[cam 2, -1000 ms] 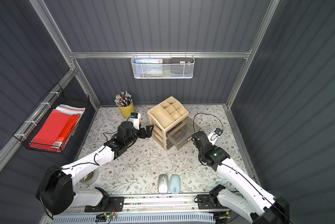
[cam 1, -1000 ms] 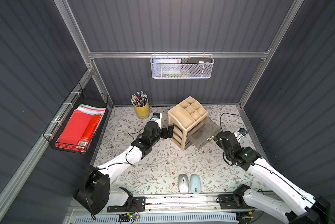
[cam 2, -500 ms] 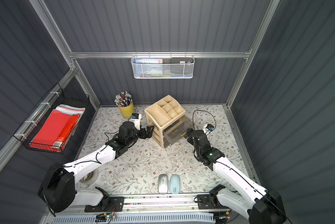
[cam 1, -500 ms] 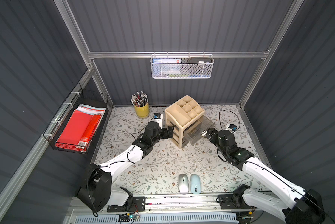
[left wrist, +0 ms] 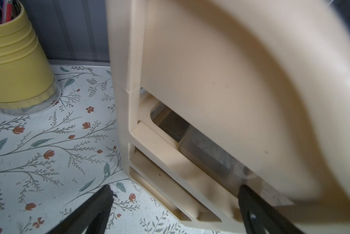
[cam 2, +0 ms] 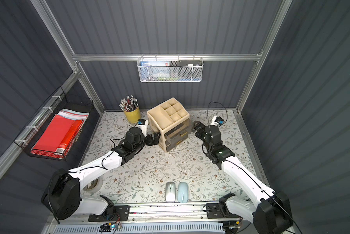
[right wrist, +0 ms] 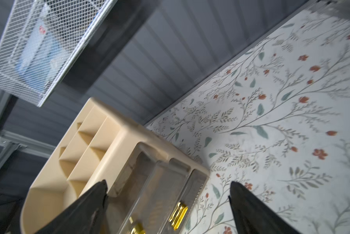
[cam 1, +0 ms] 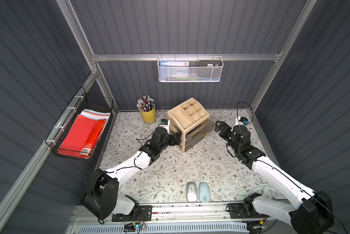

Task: Take the mice out of the drawer
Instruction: Adjust the storage box at the center of the board.

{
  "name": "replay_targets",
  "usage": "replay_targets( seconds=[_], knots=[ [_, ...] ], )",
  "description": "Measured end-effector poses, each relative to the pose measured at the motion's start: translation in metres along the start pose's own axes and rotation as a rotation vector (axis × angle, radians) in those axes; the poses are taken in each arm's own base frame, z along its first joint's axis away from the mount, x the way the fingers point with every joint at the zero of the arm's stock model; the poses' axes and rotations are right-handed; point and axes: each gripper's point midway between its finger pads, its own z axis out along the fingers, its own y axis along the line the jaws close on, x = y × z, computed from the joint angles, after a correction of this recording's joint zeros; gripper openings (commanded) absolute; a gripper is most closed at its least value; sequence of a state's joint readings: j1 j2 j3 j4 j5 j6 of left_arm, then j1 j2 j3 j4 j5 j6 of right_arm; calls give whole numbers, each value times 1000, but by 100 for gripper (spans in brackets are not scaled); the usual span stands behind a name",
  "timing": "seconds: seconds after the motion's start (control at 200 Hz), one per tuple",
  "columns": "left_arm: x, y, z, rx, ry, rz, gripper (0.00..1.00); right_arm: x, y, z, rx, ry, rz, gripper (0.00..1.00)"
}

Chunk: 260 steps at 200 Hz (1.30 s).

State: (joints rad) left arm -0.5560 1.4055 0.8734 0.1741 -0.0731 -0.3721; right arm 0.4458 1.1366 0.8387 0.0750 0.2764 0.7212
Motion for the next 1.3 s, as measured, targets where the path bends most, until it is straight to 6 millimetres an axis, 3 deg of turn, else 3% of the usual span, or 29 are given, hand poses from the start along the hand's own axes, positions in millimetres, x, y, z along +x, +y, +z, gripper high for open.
replay_targets(
  seconds=[0.07, 0.145, 0.24, 0.32, 0.415, 0.47, 0.535, 0.625, 0.735, 0.915, 1.191, 1.301],
  knots=[
    [2, 4, 0, -21, 8, -6, 100, -13, -5, 3, 27, -27, -27, 99],
    [4, 11, 0, -58, 9, -17, 99, -41, -10, 19, 64, -54, -35, 99],
    [3, 28, -3, -141, 20, -55, 99, -86, -16, 61, 99, -85, -39, 99],
    [-9, 50, -6, -224, -2, -107, 99, -104, -23, 101, 101, -71, -53, 99],
    [-20, 88, -11, -331, -34, -185, 99, -102, -33, 149, 90, 7, -76, 99],
    [-22, 109, -13, -393, -48, -222, 99, -91, -36, 175, 72, 73, -91, 98],
    [-19, 130, -11, -451, -50, -253, 99, -74, -38, 197, 46, 146, -102, 98],
    [-16, 138, 4, -480, -30, -263, 99, -47, -40, 212, 1, 249, -104, 98],
    [-15, 140, 27, -484, -15, -264, 99, -19, -36, 213, -56, 352, -106, 97],
    [-14, 136, 50, -449, -13, -277, 99, 7, -18, 198, -147, 448, -136, 97],
    [-28, 134, 80, -403, -30, -278, 99, 66, -13, 130, -188, 582, -185, 95],
    [-28, 133, 93, -385, -24, -262, 99, 86, -13, 92, -183, 603, -211, 95]
  ],
)
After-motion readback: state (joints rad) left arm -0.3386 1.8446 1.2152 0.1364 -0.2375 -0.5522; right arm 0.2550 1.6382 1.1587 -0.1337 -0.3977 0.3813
